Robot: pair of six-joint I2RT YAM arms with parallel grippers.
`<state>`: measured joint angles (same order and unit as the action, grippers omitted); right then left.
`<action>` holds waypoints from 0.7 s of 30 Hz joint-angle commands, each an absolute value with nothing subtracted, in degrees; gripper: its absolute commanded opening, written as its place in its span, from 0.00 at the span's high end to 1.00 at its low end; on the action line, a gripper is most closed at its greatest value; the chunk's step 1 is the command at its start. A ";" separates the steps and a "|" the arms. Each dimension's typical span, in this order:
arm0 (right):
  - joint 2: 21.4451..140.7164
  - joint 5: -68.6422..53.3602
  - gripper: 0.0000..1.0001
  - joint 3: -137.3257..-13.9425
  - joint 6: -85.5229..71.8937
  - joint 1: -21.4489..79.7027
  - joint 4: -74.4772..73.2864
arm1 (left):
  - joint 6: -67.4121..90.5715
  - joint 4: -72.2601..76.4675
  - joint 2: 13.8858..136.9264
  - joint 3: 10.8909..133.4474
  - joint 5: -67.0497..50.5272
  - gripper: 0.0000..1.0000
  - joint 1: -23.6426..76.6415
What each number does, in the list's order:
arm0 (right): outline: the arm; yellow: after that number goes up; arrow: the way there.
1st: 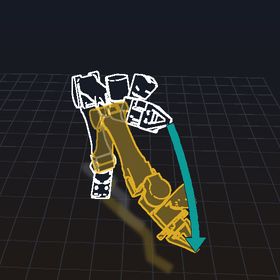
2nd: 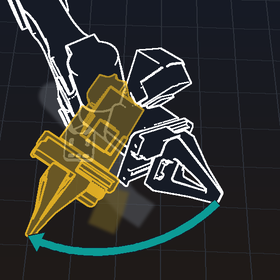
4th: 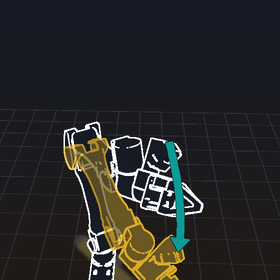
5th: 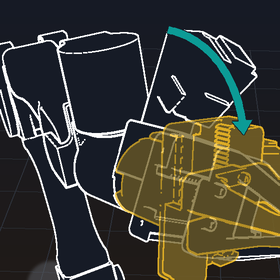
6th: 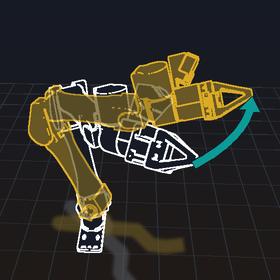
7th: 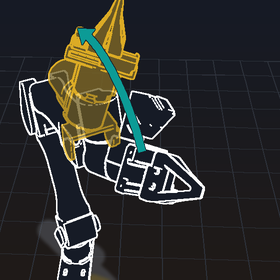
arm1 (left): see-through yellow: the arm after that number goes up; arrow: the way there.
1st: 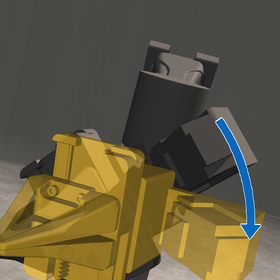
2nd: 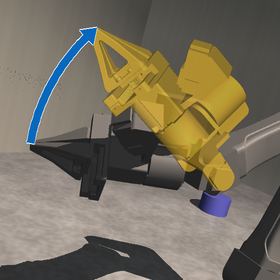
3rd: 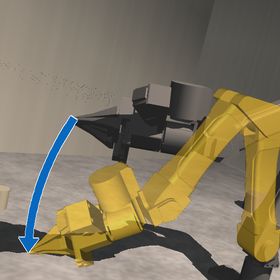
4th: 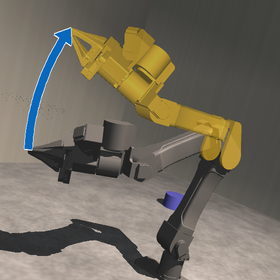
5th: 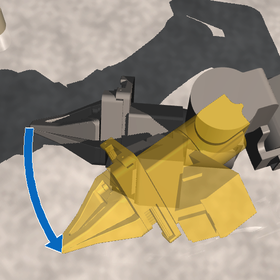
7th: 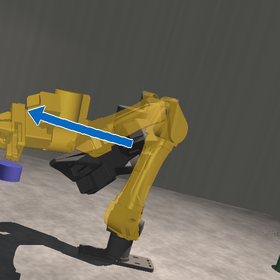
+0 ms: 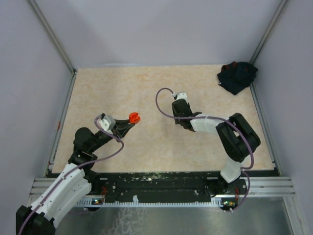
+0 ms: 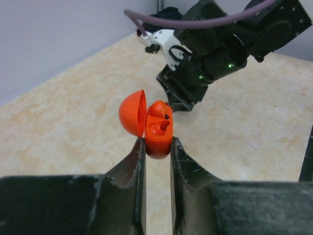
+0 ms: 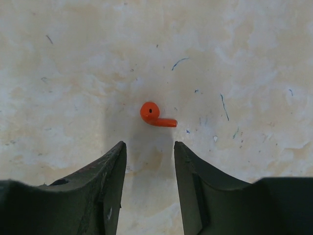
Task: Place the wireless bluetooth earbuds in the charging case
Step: Pick up the earbud from the center of the board.
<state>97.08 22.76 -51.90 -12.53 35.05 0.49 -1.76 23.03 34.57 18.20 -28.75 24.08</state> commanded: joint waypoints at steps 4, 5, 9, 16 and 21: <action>101.09 22.67 0.60 -56.06 -11.72 33.75 5.01 | -1.59 23.38 34.32 20.39 -29.46 1.00 23.49; 101.26 22.58 0.60 -56.25 -11.62 33.75 5.28 | -1.58 23.38 34.36 20.39 -29.56 1.00 23.45; 101.24 22.93 0.62 -57.16 -11.13 33.75 4.92 | -1.34 23.49 34.67 20.48 -30.03 1.00 23.25; 102.25 23.22 0.66 -58.22 -11.01 33.16 4.47 | -1.01 23.65 34.89 20.40 -30.41 1.00 22.97; 102.98 22.47 0.70 -58.48 -11.33 32.81 4.84 | -0.97 23.68 34.89 20.39 -30.42 1.00 22.89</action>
<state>101.95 22.61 -55.94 -11.51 33.63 2.59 -1.34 23.03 34.98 18.22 -29.58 23.33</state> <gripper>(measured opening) 0.316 0.231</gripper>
